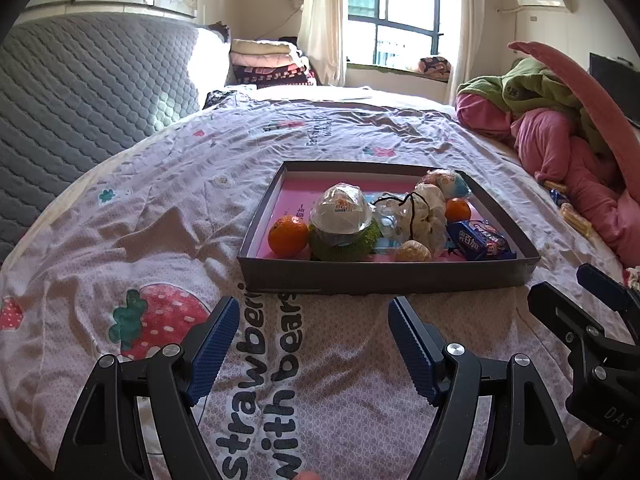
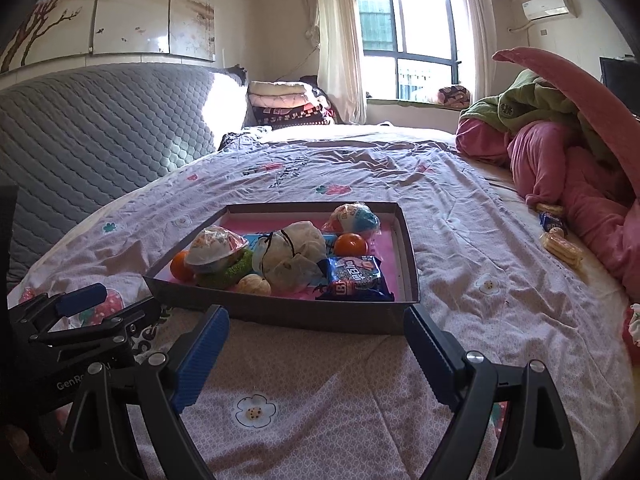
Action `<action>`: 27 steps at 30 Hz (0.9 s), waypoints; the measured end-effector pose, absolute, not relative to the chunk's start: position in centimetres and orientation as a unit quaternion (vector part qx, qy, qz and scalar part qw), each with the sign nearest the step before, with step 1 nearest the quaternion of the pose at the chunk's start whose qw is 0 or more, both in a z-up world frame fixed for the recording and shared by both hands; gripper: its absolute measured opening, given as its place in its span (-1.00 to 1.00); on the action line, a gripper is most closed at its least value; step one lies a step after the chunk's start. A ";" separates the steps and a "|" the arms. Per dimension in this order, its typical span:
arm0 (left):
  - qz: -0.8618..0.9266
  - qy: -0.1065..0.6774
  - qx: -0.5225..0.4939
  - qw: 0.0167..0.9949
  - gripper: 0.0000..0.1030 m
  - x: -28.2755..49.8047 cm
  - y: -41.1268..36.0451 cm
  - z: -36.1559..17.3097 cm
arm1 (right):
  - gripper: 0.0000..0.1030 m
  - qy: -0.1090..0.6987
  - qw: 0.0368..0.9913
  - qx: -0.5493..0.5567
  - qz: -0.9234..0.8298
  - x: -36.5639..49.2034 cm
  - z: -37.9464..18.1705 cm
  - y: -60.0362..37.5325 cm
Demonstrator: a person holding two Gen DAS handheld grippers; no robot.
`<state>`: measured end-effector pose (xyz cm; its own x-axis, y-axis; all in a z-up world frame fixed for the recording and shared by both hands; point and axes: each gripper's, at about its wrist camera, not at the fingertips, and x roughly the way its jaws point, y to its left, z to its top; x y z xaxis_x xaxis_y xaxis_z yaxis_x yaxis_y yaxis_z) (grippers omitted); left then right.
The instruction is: Organize objects
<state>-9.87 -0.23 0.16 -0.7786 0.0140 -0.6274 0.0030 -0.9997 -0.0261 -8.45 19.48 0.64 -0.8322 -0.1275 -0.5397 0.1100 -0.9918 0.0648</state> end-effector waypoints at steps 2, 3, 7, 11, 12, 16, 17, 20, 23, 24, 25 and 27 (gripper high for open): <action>0.943 -0.013 -0.333 0.001 0.51 -9.6 -0.2 -0.1 | 0.72 -0.018 0.061 0.286 -0.956 -8.2 0.3 19.6; 0.942 -0.012 -0.335 0.004 0.51 -9.5 -0.2 -0.3 | 0.72 -0.018 0.062 0.289 -0.955 -8.1 0.1 19.6; 0.940 -0.010 -0.340 0.006 0.51 -9.3 -0.1 -0.9 | 0.72 -0.014 0.060 0.299 -0.952 -7.8 -0.7 19.6; 0.938 -0.008 -0.347 0.009 0.51 -9.1 0.0 -1.6 | 0.72 -0.015 0.061 0.304 -0.950 -7.5 -1.6 19.5; 0.938 -0.006 -0.348 0.010 0.51 -9.1 0.0 -1.7 | 0.72 -0.014 0.062 0.305 -0.950 -7.4 -1.8 19.6; 0.936 -0.009 -0.351 0.015 0.51 -8.9 0.1 -2.2 | 0.72 -0.010 0.060 0.306 -0.950 -7.1 -2.1 19.5; 0.936 -0.009 -0.353 0.016 0.51 -8.9 0.1 -2.3 | 0.72 -0.010 0.059 0.307 -0.950 -7.1 -2.2 19.5; 0.934 -0.006 -0.357 0.014 0.51 -8.9 0.1 -2.7 | 0.72 -0.012 0.057 0.311 -0.949 -7.0 -2.5 19.6; 0.933 -0.006 -0.359 0.013 0.51 -8.9 0.0 -3.0 | 0.72 -0.009 0.055 0.312 -0.948 -7.0 -2.7 19.5; 0.933 -0.007 -0.359 0.014 0.51 -8.9 -0.1 -3.1 | 0.72 -0.010 0.058 0.312 -0.948 -7.0 -2.8 19.5; 0.933 -0.005 -0.361 0.014 0.51 -8.9 -0.1 -3.2 | 0.72 -0.011 0.060 0.313 -0.948 -7.0 -2.9 19.5; 0.932 -0.002 -0.362 0.013 0.51 -8.9 -0.2 -3.4 | 0.72 -0.011 0.061 0.315 -0.947 -7.0 -3.1 19.5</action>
